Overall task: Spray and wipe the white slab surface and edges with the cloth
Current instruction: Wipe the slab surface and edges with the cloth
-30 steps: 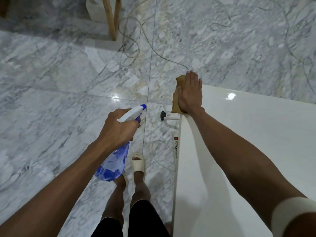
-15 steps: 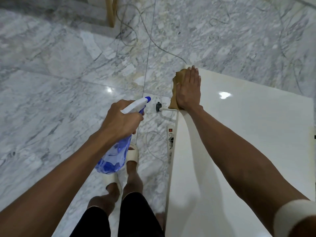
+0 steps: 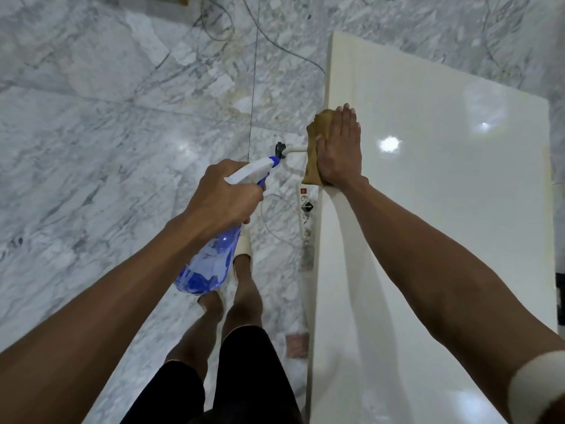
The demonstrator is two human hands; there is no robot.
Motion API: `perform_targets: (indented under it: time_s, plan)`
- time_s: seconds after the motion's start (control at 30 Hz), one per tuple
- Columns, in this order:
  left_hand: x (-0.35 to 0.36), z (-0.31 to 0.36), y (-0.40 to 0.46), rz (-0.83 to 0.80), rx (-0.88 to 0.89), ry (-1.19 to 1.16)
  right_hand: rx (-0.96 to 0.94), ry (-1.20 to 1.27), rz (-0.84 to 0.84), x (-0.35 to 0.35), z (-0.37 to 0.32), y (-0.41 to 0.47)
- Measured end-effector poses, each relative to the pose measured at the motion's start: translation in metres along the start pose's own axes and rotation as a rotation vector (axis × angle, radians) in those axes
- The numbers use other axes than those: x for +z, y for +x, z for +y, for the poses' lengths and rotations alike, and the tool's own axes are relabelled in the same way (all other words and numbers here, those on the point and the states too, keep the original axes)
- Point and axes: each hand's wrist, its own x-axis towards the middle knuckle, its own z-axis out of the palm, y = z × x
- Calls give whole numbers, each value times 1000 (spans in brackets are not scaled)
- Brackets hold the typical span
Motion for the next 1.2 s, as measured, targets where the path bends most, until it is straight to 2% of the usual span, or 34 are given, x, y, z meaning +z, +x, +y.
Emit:
perform_targets:
  time_s: [0.5,0.83,1.2]
  plan:
    - [54,-68,-116,0,10,-12,6,8,24,13,-3,-160]
    - [84,-135,-228,45,18,-28,25,-8,26,27,-7,-291]
    - [109,-209,-333,-68,9,-5,43,17,-2,36,-12,-456]
